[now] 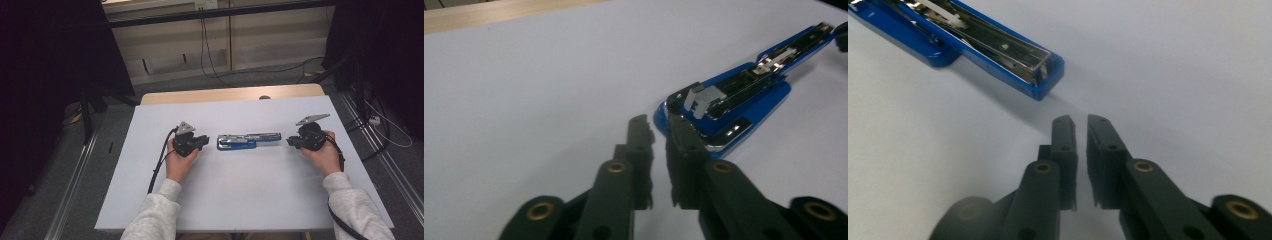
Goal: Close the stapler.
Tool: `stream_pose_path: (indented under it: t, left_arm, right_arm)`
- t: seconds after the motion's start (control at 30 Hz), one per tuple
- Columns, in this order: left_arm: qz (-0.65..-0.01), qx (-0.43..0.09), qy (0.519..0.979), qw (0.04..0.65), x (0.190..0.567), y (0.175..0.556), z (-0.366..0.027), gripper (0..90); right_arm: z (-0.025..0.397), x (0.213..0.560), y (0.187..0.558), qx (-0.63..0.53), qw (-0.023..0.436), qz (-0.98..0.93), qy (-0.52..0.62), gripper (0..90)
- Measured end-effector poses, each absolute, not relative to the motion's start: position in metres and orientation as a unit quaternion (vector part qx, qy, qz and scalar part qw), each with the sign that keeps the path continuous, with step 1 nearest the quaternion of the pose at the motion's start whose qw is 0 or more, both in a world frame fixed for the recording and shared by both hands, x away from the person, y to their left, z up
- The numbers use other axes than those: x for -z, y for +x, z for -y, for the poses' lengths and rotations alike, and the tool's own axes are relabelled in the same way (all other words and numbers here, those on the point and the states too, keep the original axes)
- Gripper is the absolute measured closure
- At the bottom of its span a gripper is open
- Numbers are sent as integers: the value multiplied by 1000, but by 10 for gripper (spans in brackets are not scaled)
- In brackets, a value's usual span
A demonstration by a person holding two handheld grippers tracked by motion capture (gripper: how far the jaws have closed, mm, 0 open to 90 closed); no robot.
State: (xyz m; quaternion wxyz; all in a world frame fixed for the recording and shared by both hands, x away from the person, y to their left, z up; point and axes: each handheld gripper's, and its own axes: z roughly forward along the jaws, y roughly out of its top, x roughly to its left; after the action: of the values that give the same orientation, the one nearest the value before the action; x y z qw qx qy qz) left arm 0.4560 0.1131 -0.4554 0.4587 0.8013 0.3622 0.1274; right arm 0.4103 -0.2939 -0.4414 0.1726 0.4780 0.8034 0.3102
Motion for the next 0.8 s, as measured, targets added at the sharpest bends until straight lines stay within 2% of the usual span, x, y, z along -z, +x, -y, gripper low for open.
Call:
stream_pose_path:
  t: [0.1, 0.47, 0.8]
  left_arm:
    - [-354, -120, 809, 453, 459, 458, -107, 890]
    - [-331, -87, 836, 430, 467, 457, -92, 900]
    - [-325, -90, 846, 413, 468, 458, -87, 900]
  right_arm:
    - [292, 447, 413, -306, 173, -801, 485, 898]
    - [280, 455, 418, -304, 179, -806, 475, 900]
    - [274, 456, 420, -306, 183, -811, 464, 900]
